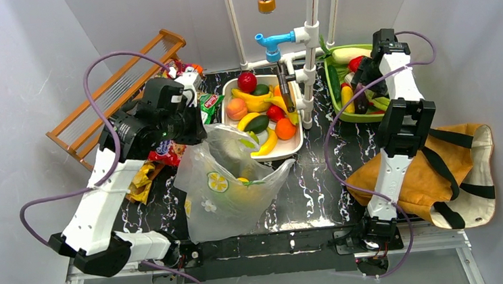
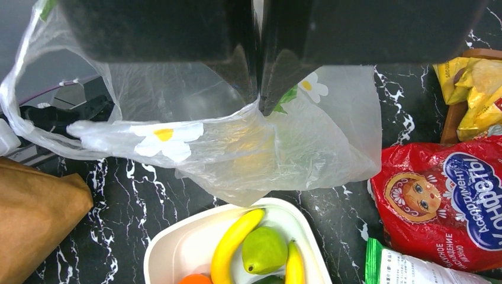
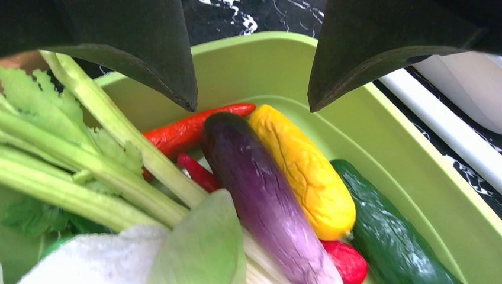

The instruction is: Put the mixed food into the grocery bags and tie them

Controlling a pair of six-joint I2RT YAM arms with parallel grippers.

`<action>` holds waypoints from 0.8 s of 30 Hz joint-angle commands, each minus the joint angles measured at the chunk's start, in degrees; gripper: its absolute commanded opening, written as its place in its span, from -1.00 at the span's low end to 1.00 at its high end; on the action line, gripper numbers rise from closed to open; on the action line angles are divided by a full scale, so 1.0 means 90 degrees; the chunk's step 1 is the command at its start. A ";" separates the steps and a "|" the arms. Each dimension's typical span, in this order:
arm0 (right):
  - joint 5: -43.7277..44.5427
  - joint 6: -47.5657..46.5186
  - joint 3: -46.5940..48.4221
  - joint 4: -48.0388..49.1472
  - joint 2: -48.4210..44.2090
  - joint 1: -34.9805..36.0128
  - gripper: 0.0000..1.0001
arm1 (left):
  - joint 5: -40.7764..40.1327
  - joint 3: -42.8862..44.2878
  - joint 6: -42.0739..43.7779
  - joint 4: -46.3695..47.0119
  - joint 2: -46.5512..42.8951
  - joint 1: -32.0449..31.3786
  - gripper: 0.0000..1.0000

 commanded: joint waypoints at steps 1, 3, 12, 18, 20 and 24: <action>0.0033 -0.0283 0.0097 0.0662 0.0127 -0.0084 0.52 | -0.0137 0.0307 0.0249 -0.0249 0.0204 0.0041 -1.00; -0.0084 -0.0302 0.0112 0.0733 0.0216 -0.0093 0.52 | -0.0156 0.0354 0.0297 -0.0277 0.0267 0.0061 -1.00; -0.0473 -0.0308 0.0037 0.0838 0.0626 -0.0123 0.48 | -0.0240 0.0409 0.0364 -0.0307 0.0369 0.0096 -1.00; -0.0611 -0.0287 -0.0070 0.0911 0.0861 -0.0130 0.44 | -0.0413 0.0408 0.0355 -0.0355 0.0372 0.0096 -1.00; -0.0633 -0.0251 -0.0073 0.0891 0.0941 -0.0133 0.41 | -0.0457 0.0417 0.0364 -0.0364 0.0376 0.0096 -1.00; -0.0693 -0.0118 -0.0178 0.0895 0.0975 -0.0135 0.26 | -0.0487 0.0422 0.0384 -0.0367 0.0420 0.0105 -1.00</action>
